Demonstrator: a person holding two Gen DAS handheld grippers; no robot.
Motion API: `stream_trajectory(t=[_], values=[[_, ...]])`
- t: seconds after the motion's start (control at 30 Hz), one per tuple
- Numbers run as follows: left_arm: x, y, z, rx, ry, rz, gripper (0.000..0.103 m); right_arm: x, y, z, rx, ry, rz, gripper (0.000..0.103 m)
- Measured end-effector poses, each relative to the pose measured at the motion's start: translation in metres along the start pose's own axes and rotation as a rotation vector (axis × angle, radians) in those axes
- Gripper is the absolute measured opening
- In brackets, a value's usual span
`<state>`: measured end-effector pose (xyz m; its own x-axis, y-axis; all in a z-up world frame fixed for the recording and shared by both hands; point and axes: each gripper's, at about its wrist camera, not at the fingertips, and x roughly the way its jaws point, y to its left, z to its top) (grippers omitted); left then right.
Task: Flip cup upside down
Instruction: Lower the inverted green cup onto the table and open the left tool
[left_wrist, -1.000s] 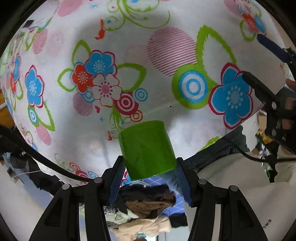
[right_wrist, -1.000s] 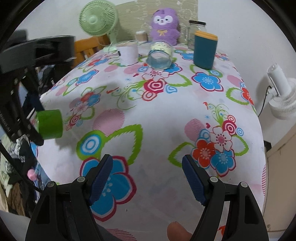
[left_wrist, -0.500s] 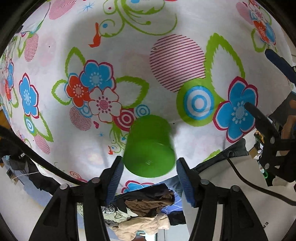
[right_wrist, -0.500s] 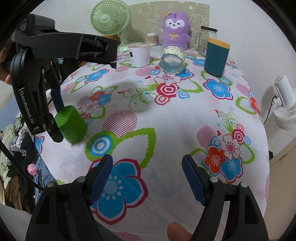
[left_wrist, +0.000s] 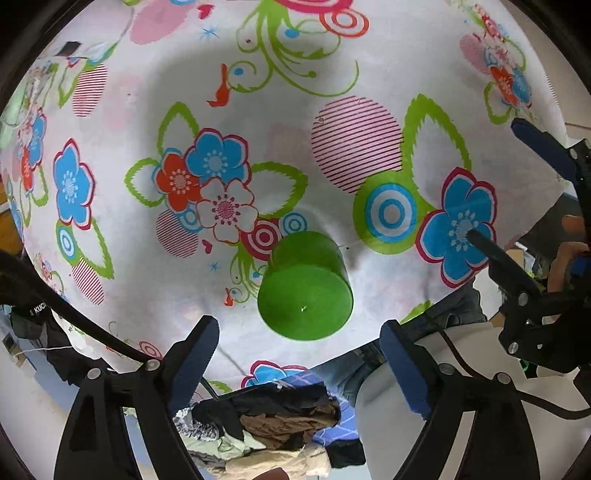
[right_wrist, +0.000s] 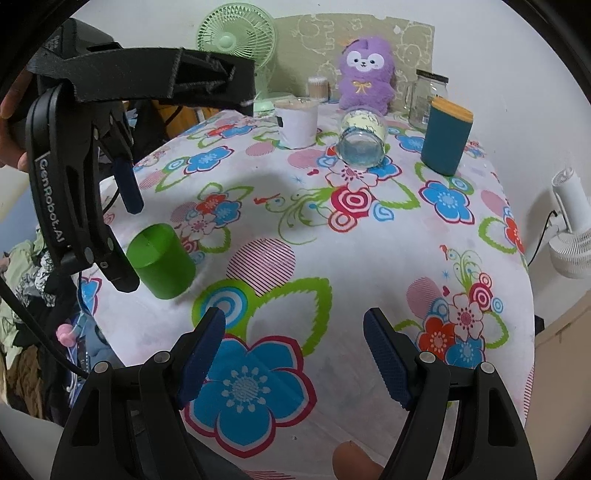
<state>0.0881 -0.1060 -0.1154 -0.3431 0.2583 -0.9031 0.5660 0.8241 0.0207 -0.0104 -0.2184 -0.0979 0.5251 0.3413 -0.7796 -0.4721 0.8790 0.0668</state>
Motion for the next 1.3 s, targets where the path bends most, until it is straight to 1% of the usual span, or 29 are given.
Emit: stream_trajectory(t=[0.03, 0.07, 0.13, 0.27, 0.37, 0.47, 0.53, 0.63, 0.73, 0.8, 0.87, 1.0, 1.1, 1.17, 1.2, 1.3], values=[[-0.002, 0.001, -0.003, -0.005, -0.016, -0.004, 0.093, -0.001, 0.001, 0.001, -0.002, -0.003, -0.001, 0.081], [-0.001, -0.002, -0.006, -0.009, -0.031, -0.006, 0.093, -0.002, 0.003, 0.002, -0.002, -0.007, -0.003, 0.085], [-0.004, -0.001, -0.014, -0.019, -0.066, -0.008, 0.094, -0.005, 0.006, 0.005, -0.003, -0.018, -0.008, 0.089], [-0.011, 0.004, -0.029, -0.047, -0.138, -0.014, 0.095, -0.011, 0.011, 0.010, -0.002, -0.032, -0.015, 0.094], [-0.018, 0.007, -0.042, -0.076, -0.208, -0.025, 0.095, -0.015, 0.017, 0.014, -0.005, -0.041, -0.032, 0.094], [-0.027, 0.013, -0.057, -0.112, -0.295, -0.052, 0.096, -0.019, 0.020, 0.018, 0.002, -0.048, -0.055, 0.095], [-0.030, 0.016, -0.064, -0.131, -0.339, -0.066, 0.096, -0.022, 0.021, 0.021, 0.005, -0.055, -0.075, 0.095], [-0.034, 0.023, -0.077, -0.164, -0.407, -0.066, 0.096, -0.028, 0.023, 0.026, 0.012, -0.069, -0.115, 0.095], [-0.036, 0.031, -0.089, -0.196, -0.469, -0.064, 0.096, -0.039, 0.025, 0.031, 0.014, -0.102, -0.163, 0.095], [-0.040, 0.033, -0.093, -0.220, -0.516, -0.085, 0.096, -0.049, 0.027, 0.036, 0.019, -0.132, -0.195, 0.095], [-0.042, 0.033, -0.102, -0.241, -0.581, -0.106, 0.096, -0.055, 0.029, 0.041, 0.025, -0.148, -0.216, 0.095], [-0.043, 0.038, -0.115, -0.282, -0.695, -0.100, 0.096, -0.069, 0.036, 0.049, 0.033, -0.186, -0.254, 0.095], [-0.045, 0.041, -0.132, -0.325, -0.787, -0.085, 0.096, -0.076, 0.045, 0.055, 0.032, -0.211, -0.276, 0.095], [-0.045, 0.043, -0.145, -0.353, -0.858, -0.084, 0.096, -0.081, 0.051, 0.058, 0.032, -0.220, -0.278, 0.095], [-0.044, 0.044, -0.149, -0.358, -0.878, -0.084, 0.096, -0.084, 0.056, 0.060, 0.030, -0.227, -0.275, 0.095], [-0.042, 0.047, -0.168, -0.401, -0.969, -0.059, 0.096, -0.090, 0.068, 0.061, 0.025, -0.245, -0.275, 0.095]])
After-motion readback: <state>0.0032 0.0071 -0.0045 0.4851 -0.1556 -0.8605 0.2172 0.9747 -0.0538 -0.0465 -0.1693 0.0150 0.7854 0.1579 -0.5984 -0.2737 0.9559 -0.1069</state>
